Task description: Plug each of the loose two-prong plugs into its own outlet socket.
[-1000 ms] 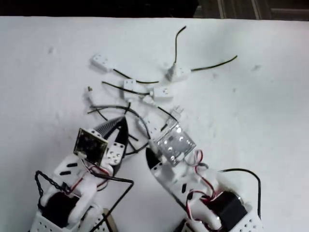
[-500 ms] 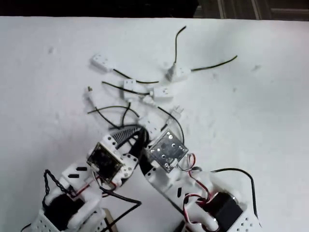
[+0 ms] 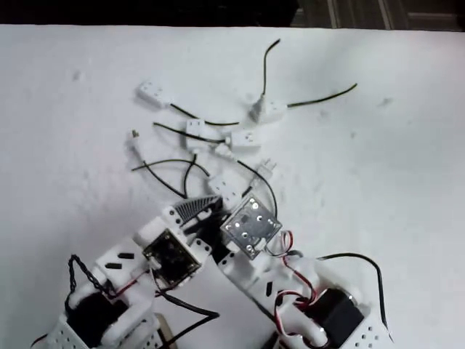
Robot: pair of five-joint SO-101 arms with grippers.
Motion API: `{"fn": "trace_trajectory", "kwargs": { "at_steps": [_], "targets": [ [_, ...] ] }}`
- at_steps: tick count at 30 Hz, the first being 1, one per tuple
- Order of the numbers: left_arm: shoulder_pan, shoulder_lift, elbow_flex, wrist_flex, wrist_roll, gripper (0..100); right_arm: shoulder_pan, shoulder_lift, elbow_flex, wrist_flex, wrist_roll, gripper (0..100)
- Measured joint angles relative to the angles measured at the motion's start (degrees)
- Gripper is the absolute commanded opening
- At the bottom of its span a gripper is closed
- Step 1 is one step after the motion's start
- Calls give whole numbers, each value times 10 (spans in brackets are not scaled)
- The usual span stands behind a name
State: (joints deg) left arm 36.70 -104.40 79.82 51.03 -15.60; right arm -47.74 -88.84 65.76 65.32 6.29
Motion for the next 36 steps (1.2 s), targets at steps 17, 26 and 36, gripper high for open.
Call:
{"fn": "trace_trajectory", "kwargs": {
  "at_steps": [17,26,36],
  "targets": [
    [-284,4,-12,1,-35,22,216,-1,0,-1,1,15],
    [-296,28,-33,18,-84,22,270,57,0,-1,1,16],
    [-298,345,-236,57,-158,24,282,189,-29,-16,-43,16]
  ]
}}
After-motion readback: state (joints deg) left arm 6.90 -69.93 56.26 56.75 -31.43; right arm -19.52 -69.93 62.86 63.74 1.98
